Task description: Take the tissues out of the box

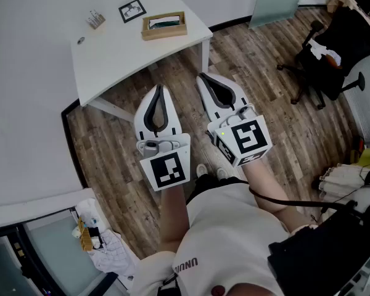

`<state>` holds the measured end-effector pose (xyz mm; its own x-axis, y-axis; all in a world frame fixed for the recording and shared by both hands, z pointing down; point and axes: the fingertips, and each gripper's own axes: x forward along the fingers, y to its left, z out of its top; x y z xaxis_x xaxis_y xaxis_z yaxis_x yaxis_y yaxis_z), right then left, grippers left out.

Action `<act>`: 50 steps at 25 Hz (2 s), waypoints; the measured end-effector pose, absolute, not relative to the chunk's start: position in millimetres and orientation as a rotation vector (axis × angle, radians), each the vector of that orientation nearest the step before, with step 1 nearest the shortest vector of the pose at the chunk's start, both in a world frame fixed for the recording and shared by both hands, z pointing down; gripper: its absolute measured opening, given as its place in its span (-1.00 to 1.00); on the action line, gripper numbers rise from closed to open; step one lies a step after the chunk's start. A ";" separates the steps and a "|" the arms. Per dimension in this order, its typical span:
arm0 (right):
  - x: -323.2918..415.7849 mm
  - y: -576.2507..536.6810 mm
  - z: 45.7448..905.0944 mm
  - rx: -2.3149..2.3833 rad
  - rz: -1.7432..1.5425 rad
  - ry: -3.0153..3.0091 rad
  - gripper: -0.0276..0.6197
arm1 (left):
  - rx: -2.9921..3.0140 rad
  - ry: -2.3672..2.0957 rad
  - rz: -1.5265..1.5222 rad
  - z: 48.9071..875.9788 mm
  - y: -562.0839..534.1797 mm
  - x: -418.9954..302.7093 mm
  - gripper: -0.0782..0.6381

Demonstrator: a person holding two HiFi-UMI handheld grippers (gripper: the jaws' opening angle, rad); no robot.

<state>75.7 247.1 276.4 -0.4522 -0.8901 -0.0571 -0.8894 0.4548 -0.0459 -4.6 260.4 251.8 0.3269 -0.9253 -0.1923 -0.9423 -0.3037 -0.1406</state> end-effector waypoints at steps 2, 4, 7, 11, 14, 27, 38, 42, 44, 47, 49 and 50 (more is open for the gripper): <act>77.0 247.4 277.3 -1.609 -0.014 2.614 -0.85 | -2.365 1.693 0.105 252.3 260.9 -3.8 -0.75; 77.9 246.4 277.6 -1.613 -0.013 2.610 -0.85 | -2.366 1.689 0.102 252.7 260.0 -3.6 -0.75; 75.7 241.8 276.8 -1.574 -0.014 2.611 -0.85 | -2.369 1.686 0.113 252.7 254.3 -4.3 -0.75; 69.1 241.1 281.2 -1.531 -0.043 2.618 -0.85 | -2.375 1.703 0.099 257.1 248.6 -11.8 -0.75; 65.8 231.1 278.6 -1.543 -0.024 2.618 -0.85 | -2.367 1.706 0.124 252.2 235.2 -20.1 -0.75; 70.0 209.7 281.7 -1.643 -0.039 2.530 -0.85 | -2.407 1.632 0.210 240.9 197.2 -34.5 -0.75; 72.7 151.6 286.9 -1.589 -0.067 2.515 -0.84 | -2.407 1.612 0.211 239.0 142.8 -36.7 -0.75; 73.0 116.1 294.8 -1.580 -0.107 2.533 -0.84 | -2.362 1.703 0.164 248.4 111.2 -39.9 -0.75; 72.3 98.4 300.8 -1.572 -0.136 2.554 -0.84 | -2.374 1.719 0.154 253.2 95.5 -41.1 -0.75; 72.3 71.1 306.2 -1.541 -0.171 2.597 -0.84 | -2.375 1.755 0.151 256.7 71.4 -42.8 -0.75; 73.7 53.3 308.0 -1.525 -0.184 2.611 -0.84 | -2.372 1.775 0.147 258.4 56.0 -43.3 -0.75; 74.3 44.4 309.3 -1.517 -0.191 2.617 -0.84 | -2.367 1.788 0.136 259.6 48.1 -43.9 -0.75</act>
<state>74.3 44.4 309.3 -0.4943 -0.8687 -0.0321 -0.8548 0.4924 -0.1638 -43.9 48.1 259.6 0.2763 -0.9448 -0.1758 -0.9606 -0.2657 -0.0818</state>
